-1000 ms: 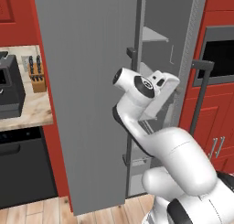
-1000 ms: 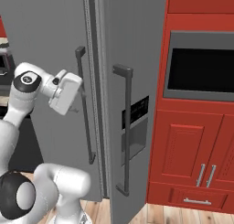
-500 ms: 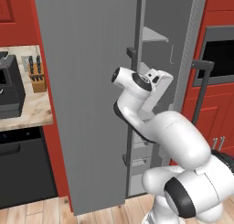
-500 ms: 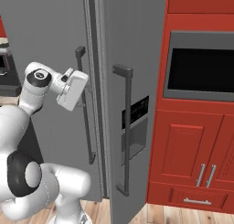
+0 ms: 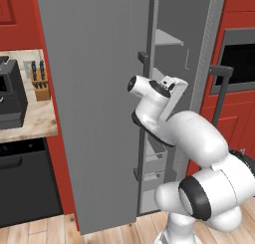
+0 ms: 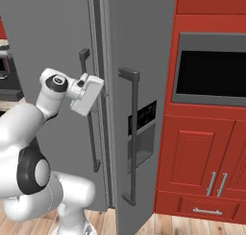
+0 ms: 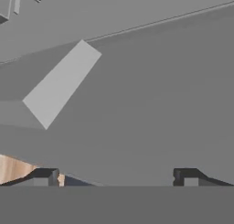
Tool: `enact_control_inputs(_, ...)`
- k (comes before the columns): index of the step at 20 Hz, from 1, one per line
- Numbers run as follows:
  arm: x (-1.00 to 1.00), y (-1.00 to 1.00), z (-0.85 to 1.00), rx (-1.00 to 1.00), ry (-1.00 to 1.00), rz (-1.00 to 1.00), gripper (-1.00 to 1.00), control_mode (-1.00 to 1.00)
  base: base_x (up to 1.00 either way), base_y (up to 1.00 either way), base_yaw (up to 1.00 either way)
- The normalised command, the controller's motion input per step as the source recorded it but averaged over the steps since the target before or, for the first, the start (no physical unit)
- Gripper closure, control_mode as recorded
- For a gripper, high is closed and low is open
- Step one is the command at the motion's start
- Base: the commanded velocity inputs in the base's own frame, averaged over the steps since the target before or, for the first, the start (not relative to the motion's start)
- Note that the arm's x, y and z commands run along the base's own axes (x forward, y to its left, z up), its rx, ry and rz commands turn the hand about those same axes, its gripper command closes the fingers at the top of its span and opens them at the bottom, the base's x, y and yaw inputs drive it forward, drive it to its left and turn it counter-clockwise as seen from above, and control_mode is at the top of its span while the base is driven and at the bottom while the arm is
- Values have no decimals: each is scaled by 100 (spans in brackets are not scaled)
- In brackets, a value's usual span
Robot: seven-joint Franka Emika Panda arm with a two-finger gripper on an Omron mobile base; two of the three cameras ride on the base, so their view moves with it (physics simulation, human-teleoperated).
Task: Retrieve a lemon from the fridge and place it on the cutting board with the fish.
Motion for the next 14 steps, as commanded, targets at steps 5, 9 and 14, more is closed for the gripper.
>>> enact_control_inputs(5, 42, -3, -18, 0, 0, 11, -100, -100, 0, 0, 0)
enact_control_inputs(9, 1, -55, -4, 0, 0, 1, -100, -100, 0, 0, 0)
enact_control_inputs(14, 0, -85, -7, 0, 0, 0, -100, -100, 0, 0, 0)
